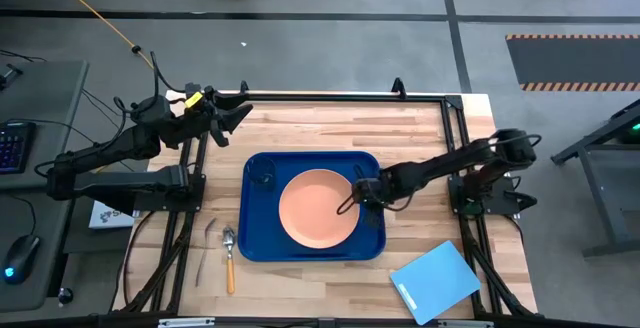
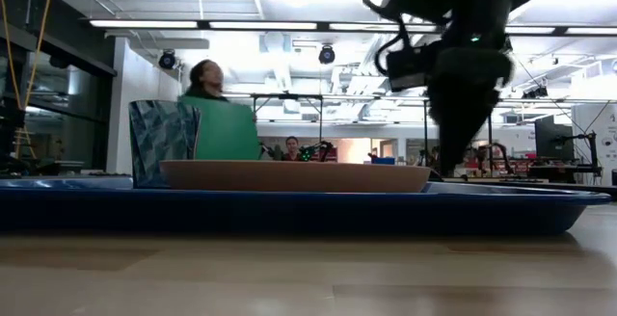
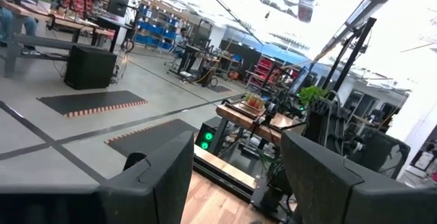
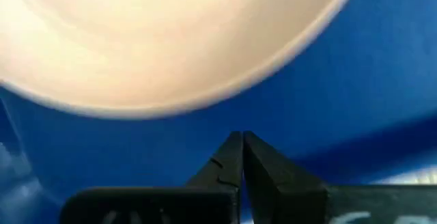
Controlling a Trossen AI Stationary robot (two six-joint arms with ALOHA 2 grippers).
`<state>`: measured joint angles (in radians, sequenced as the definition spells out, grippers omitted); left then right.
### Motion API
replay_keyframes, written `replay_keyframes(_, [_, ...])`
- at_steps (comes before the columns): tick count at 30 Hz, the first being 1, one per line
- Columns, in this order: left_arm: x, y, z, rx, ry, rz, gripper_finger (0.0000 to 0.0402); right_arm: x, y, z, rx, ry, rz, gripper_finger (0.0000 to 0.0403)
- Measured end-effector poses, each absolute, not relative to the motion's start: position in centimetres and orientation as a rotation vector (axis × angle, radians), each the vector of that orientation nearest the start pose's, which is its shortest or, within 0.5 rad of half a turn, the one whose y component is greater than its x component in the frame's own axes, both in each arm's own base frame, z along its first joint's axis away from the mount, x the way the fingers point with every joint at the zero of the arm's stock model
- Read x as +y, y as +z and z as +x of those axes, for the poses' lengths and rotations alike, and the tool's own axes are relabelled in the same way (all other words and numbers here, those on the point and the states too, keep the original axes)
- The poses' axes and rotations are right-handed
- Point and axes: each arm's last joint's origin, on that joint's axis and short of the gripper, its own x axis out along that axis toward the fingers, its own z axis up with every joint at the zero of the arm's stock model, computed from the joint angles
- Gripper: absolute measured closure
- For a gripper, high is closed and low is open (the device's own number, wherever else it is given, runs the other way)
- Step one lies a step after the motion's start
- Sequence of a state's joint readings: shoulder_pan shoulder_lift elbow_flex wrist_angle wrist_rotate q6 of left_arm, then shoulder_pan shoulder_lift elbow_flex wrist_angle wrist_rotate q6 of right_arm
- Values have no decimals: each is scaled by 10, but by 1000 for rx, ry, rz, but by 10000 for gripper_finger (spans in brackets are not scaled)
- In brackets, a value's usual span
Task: Pick and place plate/cup/fork/spoon on tray
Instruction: Put the orange plate on the blue serving tray to the bottom right of the cup, then put the blue fork on the blue serving tray to the right of the orange plate
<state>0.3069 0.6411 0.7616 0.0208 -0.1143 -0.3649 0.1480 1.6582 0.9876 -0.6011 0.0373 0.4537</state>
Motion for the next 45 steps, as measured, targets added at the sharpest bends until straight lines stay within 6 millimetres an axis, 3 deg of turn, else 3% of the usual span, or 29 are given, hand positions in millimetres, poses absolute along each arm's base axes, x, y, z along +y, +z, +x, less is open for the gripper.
replay_keyframes(10, [45, 364, 132, -217, 390, -345, 190, 42, 163, 303, 1264, -162, 201, 402])
replay_keyframes(25, [45, 364, 132, -216, 391, -343, 190, 45, 159, 313, 1197, -116, 239, 403])
replay_keyframes(29, [45, 364, 132, -216, 391, -344, 190, 43, 172, 304, 1214, -101, 188, 403])
replay_keyframes(33, [45, 368, 133, -201, 355, -378, 190, 36, 200, 277, 1255, -186, 89, 403])
replay_keyframes(35, [44, 375, 137, -138, 317, -384, 190, 31, 214, 261, 1243, -242, 59, 403])
replay_keyframes(39, [41, 384, 149, 169, 265, -457, 190, 20, 234, 232, 1160, -377, 136, 403])
replay_keyframes(45, [14, 373, 146, 723, 292, -817, 190, 8, 240, 201, 1006, -569, 285, 403])
